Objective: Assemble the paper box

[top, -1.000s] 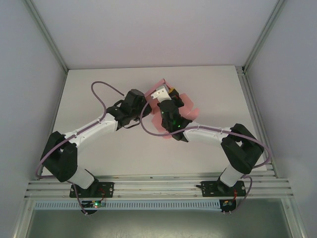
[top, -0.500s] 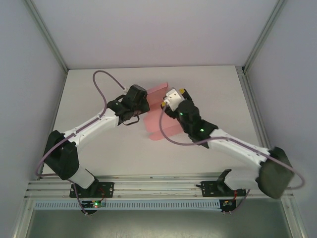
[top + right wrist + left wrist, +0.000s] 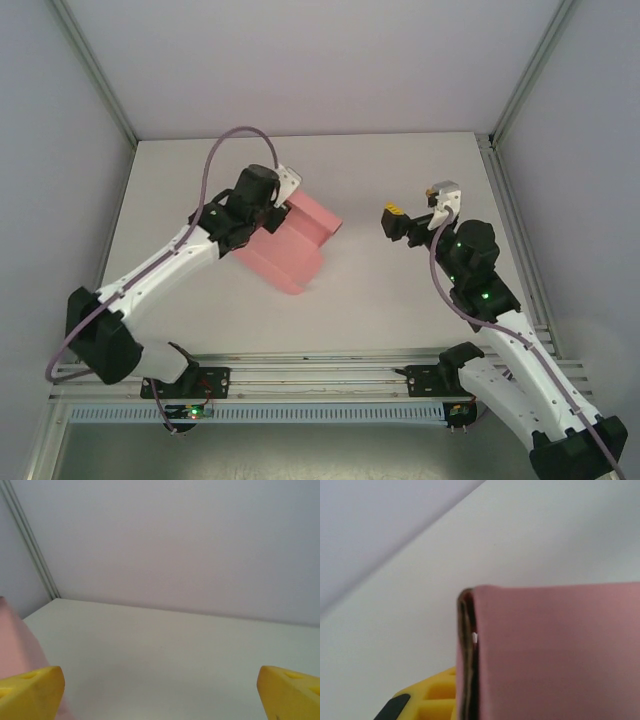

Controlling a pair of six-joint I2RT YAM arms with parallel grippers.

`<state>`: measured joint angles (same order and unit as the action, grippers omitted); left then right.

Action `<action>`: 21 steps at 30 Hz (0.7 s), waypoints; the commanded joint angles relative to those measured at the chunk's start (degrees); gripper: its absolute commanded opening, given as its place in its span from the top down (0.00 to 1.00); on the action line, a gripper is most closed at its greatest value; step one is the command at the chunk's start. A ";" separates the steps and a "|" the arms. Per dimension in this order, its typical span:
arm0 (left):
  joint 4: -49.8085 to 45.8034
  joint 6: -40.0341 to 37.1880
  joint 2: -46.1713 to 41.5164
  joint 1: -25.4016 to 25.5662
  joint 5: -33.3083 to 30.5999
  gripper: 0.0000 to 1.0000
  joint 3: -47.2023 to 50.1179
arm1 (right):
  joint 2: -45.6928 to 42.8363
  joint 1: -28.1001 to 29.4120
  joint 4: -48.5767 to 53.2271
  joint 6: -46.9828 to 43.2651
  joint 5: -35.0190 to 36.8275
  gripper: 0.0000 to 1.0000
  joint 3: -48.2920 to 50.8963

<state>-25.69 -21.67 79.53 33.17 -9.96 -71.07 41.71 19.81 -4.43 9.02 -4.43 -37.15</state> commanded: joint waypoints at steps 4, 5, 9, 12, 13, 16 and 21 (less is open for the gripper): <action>-14.93 -48.67 5.21 0.55 -0.73 1.00 -4.42 | -0.51 -1.50 5.59 3.71 -6.23 0.02 0.62; -17.85 -50.79 7.24 1.09 -2.73 1.00 -6.07 | -0.86 -1.51 5.82 3.80 -5.77 0.02 0.89; -18.63 -58.34 14.85 3.83 -11.47 1.00 -8.20 | -3.60 -1.69 5.65 3.01 -3.62 0.02 3.02; -15.65 -62.81 20.02 5.90 -13.60 0.97 -9.14 | -5.59 -2.05 6.24 2.26 -2.96 0.02 4.00; -14.97 -63.62 21.99 6.80 -14.01 0.94 -9.66 | -6.04 -2.29 6.68 2.00 -2.72 0.02 4.06; -17.48 -63.33 29.14 9.93 -15.94 0.93 -14.25 | -6.85 -2.82 7.96 1.97 -1.37 0.02 4.37; -22.84 -58.15 39.06 12.08 -16.86 0.85 -25.58 | -6.82 -3.94 9.65 2.31 0.56 0.02 4.88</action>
<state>-42.92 -80.60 116.49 44.34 -24.21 -91.35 35.03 16.71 3.68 11.64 -5.98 -33.01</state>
